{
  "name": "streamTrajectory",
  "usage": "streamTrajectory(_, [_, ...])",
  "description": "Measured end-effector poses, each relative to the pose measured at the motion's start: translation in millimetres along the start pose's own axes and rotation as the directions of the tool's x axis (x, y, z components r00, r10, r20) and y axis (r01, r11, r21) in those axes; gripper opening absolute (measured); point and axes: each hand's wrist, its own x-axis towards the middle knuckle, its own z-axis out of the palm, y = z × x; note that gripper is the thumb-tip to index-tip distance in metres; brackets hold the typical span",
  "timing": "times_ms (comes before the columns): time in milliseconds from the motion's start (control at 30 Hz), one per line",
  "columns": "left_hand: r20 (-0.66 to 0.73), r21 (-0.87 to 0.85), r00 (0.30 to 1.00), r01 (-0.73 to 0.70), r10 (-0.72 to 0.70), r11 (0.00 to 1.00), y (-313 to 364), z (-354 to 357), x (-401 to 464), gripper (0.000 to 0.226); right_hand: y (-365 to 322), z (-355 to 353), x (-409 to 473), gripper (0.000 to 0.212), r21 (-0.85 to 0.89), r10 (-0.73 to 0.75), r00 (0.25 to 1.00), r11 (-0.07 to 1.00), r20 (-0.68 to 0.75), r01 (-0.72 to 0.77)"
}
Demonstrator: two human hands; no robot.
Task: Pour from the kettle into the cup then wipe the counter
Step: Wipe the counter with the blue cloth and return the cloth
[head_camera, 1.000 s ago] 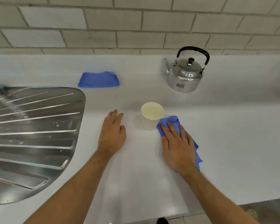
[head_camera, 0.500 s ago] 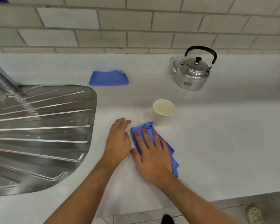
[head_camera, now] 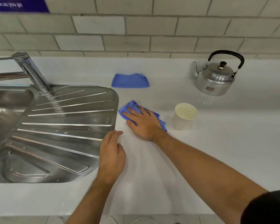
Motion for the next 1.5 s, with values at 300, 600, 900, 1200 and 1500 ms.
streamTrajectory(300, [0.242,0.251,0.951,0.132,-0.194,0.959,6,-10,34,0.040,-5,-9,-97,0.043,0.112,-0.357,0.920,0.933,0.162,0.342])
streamTrajectory(600, [0.387,0.548,0.883,0.010,-0.265,0.836,28,-10,13,0.018,14,-27,-152,0.062,0.335,-0.025,0.998,0.941,-0.056,0.043])
streamTrajectory(900, [0.163,0.498,0.957,0.129,-0.238,0.858,27,-6,17,0.013,17,-51,-126,0.046,0.225,0.223,0.944,0.934,0.243,-0.279])
streamTrajectory(1200, [-0.013,-0.250,0.946,0.311,-0.325,0.917,17,-38,94,0.031,14,-131,-54,0.039,0.509,0.137,0.987,0.846,0.084,-0.161])
streamTrajectory(1500, [0.110,-0.444,0.971,0.240,-0.214,0.863,19,-36,234,0.042,76,-165,96,0.047,0.643,0.382,0.905,0.650,0.186,-0.406])
